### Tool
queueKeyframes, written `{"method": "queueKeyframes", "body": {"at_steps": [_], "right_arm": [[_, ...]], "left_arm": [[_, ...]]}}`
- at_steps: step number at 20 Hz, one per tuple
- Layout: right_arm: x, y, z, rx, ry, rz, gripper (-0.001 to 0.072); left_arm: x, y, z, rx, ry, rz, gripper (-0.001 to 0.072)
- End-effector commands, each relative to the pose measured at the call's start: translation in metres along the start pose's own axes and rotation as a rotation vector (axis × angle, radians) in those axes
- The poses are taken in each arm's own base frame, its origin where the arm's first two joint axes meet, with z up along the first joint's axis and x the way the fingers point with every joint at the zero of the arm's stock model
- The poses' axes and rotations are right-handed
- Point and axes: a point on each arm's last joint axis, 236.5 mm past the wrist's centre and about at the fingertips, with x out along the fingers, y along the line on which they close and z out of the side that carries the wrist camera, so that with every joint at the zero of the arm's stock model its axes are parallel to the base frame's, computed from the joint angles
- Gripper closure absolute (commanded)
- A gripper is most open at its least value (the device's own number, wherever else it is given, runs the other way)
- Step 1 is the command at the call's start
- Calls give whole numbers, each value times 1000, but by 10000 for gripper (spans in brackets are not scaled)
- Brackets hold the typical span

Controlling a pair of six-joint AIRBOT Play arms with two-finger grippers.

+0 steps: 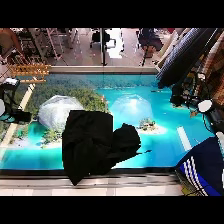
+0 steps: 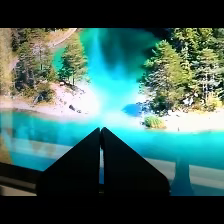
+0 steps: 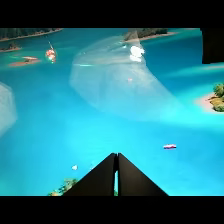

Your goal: Fold the clothes and pants, and hang the long-sleeved shirts on hangers.

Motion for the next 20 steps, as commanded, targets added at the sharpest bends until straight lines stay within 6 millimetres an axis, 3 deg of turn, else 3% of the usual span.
{"method": "queueKeyframes", "body": {"at_steps": [1, 8, 14, 15, 16, 17, 20], "right_arm": [[0, 0, 1, 0, -1, 1, 670], [0, 0, 0, 0, -1, 1, 670], [0, 0, 0, 0, -1, 1, 670], [0, 0, 0, 0, -1, 1, 670], [0, 0, 0, 0, -1, 1, 670], [0, 0, 0, 0, -1, 1, 670], [0, 7, 3, 43, -9, 28, 670]], "left_arm": [[0, 0, 0, -1, -1, 1, 684], [0, -2, 1, -5, -4, -8, 684], [-2, -40, 4, -51, -14, -166, 680], [-2, -53, 1, -63, 1, -219, 585], [-3, -69, -6, -76, 28, -282, 379], [-2, -86, -17, -88, 77, -347, 33], [11, -147, -63, -138, 234, -554, 22]]}}
